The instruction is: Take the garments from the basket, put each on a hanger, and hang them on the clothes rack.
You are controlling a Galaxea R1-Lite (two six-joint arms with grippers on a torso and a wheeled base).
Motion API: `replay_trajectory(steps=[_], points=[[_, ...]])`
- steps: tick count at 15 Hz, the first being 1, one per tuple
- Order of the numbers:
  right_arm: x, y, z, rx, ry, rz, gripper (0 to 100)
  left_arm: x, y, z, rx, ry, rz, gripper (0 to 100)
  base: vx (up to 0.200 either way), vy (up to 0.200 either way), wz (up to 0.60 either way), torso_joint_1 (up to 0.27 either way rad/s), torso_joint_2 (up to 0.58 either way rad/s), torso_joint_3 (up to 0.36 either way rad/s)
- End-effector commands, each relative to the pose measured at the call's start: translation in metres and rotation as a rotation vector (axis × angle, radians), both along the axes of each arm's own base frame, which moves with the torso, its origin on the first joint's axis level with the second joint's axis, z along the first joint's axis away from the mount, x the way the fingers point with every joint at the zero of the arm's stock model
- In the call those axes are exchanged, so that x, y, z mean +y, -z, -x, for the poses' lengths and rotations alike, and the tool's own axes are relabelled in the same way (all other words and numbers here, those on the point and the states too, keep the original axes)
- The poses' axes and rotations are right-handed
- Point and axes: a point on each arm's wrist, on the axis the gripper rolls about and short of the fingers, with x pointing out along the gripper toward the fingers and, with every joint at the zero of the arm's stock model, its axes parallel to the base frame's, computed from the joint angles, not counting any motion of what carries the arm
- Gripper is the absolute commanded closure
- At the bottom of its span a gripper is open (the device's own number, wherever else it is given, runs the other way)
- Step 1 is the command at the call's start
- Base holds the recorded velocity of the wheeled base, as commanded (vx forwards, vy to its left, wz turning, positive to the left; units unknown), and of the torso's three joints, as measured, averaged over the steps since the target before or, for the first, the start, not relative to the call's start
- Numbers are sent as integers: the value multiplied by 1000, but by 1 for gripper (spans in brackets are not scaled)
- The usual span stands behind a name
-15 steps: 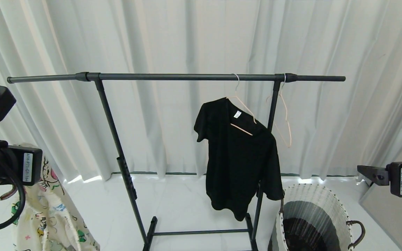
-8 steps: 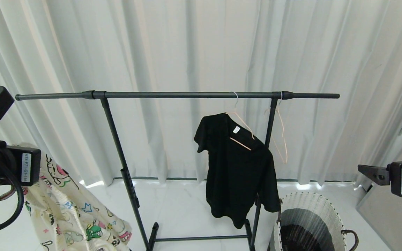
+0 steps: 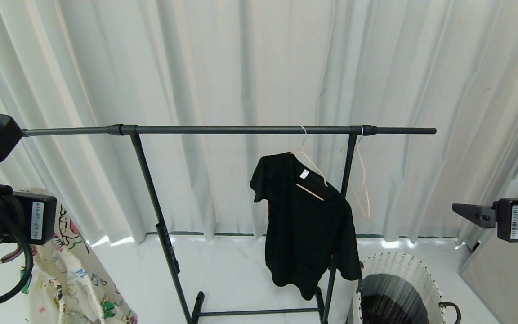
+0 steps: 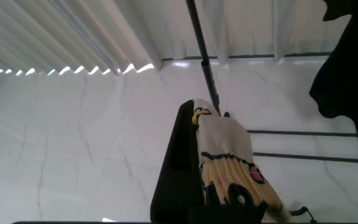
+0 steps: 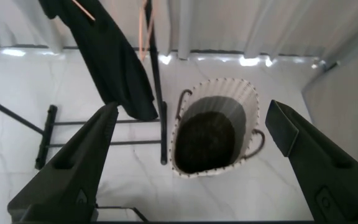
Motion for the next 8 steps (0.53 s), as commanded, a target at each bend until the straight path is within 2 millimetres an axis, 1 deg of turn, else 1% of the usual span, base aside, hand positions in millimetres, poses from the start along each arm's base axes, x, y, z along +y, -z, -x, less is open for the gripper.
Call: replay_trajectory(steps=[1,2,5,6,7,8], points=[[0,5,-7,24,-7,9,0,-2,1,0,4,13,-2,100,200,0,0,2,-12,2],[2,6,-10,28,-42,5,0,-5,1,0,4,33,-2,100,200,0,0,17,2,7],[9,14,-27,36,-43,6,0,-7,1,1,6,45,-3,100,200,0,0,10,4,-2],[10,16,-30,39,-43,7,0,-8,1,1,6,48,-2,100,200,0,0,2,-2,-2],[15,21,-42,36,-42,5,0,-7,1,1,7,45,-3,100,200,0,0,7,-2,-2],[16,23,-46,35,-41,3,0,-7,2,1,7,45,-3,100,200,0,0,-2,2,-2]])
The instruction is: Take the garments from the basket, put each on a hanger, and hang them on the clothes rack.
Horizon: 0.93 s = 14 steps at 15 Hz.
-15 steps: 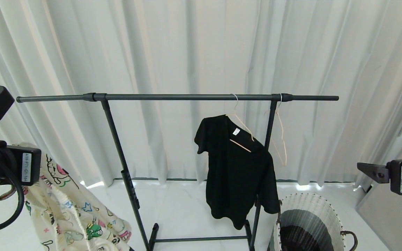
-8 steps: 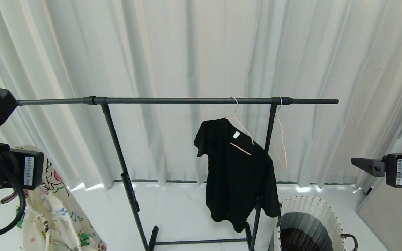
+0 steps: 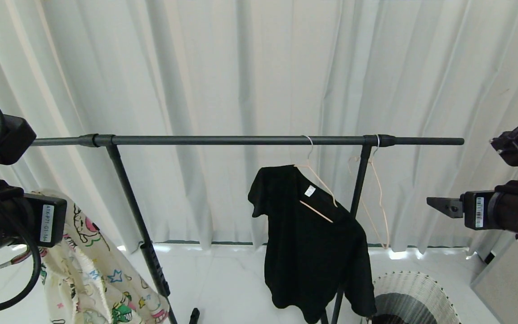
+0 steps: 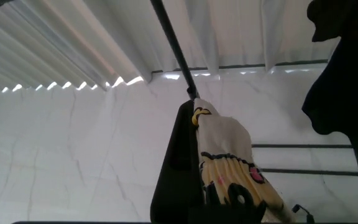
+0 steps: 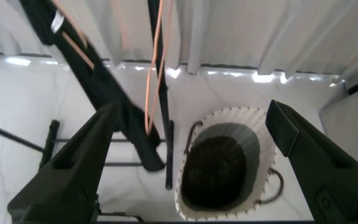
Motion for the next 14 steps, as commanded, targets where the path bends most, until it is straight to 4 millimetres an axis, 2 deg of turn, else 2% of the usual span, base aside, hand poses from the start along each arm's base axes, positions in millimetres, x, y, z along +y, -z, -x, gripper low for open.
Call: replay_trajectory(steps=[1,4,7,11,12,13,14], points=[[8,18,-19,60,2,23,0,0,0,0,2,-2,0,100,200,0,0,-7,2,-2],[13,32,-30,111,-1,43,0,3,1,0,5,-23,-1,100,200,0,0,1,7,2],[26,48,-48,121,2,0,0,4,10,1,32,-26,-10,100,0,0,0,0,0,0],[39,78,-78,128,6,-1,0,4,11,1,37,-26,-13,100,0,0,0,0,0,0],[39,78,-78,130,7,-1,0,4,11,1,37,-26,-13,100,0,0,0,0,0,0],[43,92,-88,138,8,1,0,4,10,1,34,-28,-13,100,0,0,0,0,0,0],[44,96,-91,138,9,1,0,4,10,1,32,-29,-13,100,0,0,0,0,0,0]])
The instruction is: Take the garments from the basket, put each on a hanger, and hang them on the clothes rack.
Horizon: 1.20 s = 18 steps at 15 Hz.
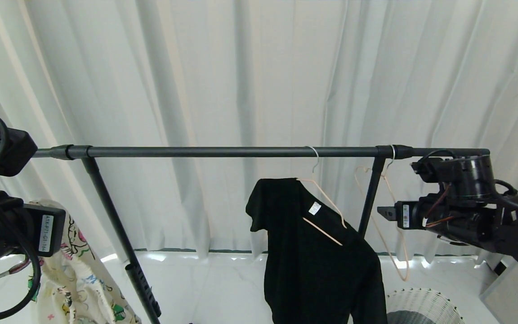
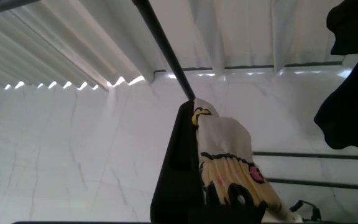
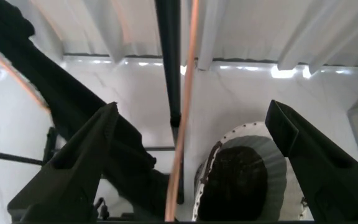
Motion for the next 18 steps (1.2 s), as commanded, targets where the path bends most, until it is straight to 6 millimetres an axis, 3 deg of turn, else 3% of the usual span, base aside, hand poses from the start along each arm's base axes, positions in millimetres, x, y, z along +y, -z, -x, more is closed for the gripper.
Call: replay_trajectory(steps=[1,4,10,11,18], points=[[6,28,-17,42,4,19,0,0,-1,0,-3,0,0,100,0,0,0,0,0,0],[5,42,-28,45,19,20,0,0,0,0,1,-1,-2,100,0,0,0,0,0,0],[3,43,-29,45,24,19,0,0,0,0,0,-18,-12,100,0,0,0,0,0,0],[3,43,-30,43,24,18,100,0,0,0,-2,-18,-11,100,0,0,0,0,0,0],[1,30,-27,-33,74,29,100,1,-1,1,-8,-30,-17,100,0,0,0,0,0,0]])
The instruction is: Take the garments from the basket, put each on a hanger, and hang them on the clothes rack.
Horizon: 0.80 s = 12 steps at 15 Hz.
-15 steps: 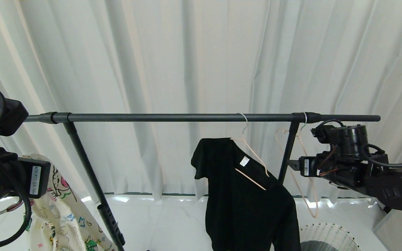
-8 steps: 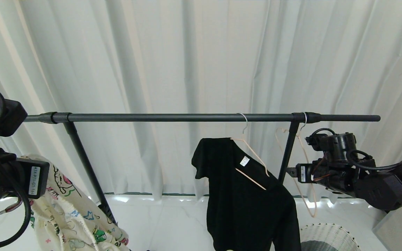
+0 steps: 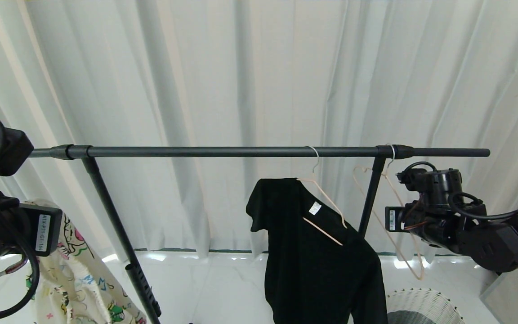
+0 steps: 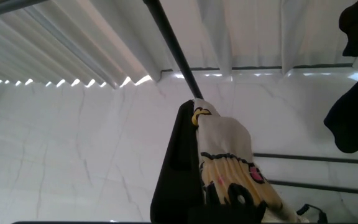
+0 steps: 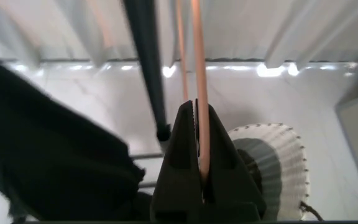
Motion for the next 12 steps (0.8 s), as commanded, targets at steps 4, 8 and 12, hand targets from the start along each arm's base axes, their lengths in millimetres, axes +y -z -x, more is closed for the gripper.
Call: replay_trajectory(steps=[4,8,12], points=[[-5,-30,12,-97,46,-11,100,1,-2,2,-12,-1,3,100,0,0,0,0,0,0],[-11,-44,33,-134,35,-5,100,0,-2,2,1,22,-38,100,0,0,0,0,0,0],[-19,-38,58,-182,-8,60,100,-1,-5,-2,-33,23,-33,100,0,0,0,0,0,0]])
